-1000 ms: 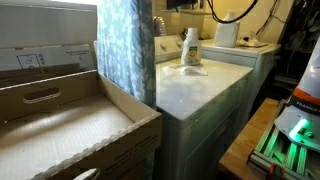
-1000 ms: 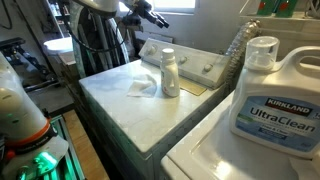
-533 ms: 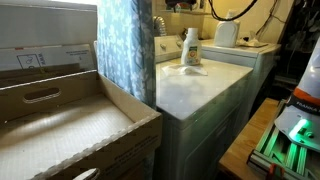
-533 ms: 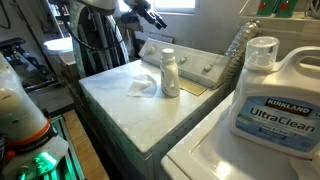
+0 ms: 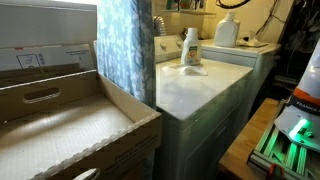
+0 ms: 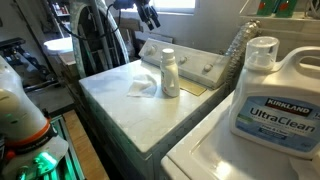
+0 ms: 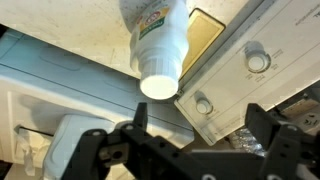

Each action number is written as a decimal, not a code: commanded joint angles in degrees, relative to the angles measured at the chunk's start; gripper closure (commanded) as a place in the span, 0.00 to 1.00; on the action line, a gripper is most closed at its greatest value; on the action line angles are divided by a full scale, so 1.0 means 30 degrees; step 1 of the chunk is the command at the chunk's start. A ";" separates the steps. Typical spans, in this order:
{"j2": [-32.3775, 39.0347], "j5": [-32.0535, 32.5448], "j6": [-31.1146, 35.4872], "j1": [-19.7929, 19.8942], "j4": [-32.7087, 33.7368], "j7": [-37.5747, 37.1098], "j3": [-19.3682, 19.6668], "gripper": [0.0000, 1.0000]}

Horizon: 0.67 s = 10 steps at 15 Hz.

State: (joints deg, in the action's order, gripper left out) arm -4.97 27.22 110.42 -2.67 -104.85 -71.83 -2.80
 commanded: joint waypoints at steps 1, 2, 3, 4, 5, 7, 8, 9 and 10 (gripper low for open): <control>-0.1320 -0.1335 -0.1272 0.0510 -0.0531 0.1906 0.0238 0.00; -0.1612 -0.1004 -0.1614 0.0626 -0.0635 0.2246 0.0197 0.00; -0.1939 -0.0379 -0.2092 0.0744 -0.0763 0.2543 0.0105 0.00; -0.2205 0.0130 -0.2633 0.0838 -0.0810 0.2752 0.0002 0.00; -0.2554 0.0814 -0.3137 0.0919 -0.0912 0.2942 -0.0125 0.00; -0.3138 0.2129 -0.4335 0.1076 -0.1026 0.3180 -0.0359 0.00; -0.3397 0.2732 -0.4945 0.1135 -0.1075 0.3244 -0.0449 0.00; -0.3620 0.3425 -0.5756 0.1194 -0.1060 0.3207 -0.0557 0.00; -0.3842 0.4043 -0.6366 0.1240 -0.1202 0.3075 -0.0615 0.00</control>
State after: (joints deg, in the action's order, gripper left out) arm -12.89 34.87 95.63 -0.22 -105.54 -63.18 -3.41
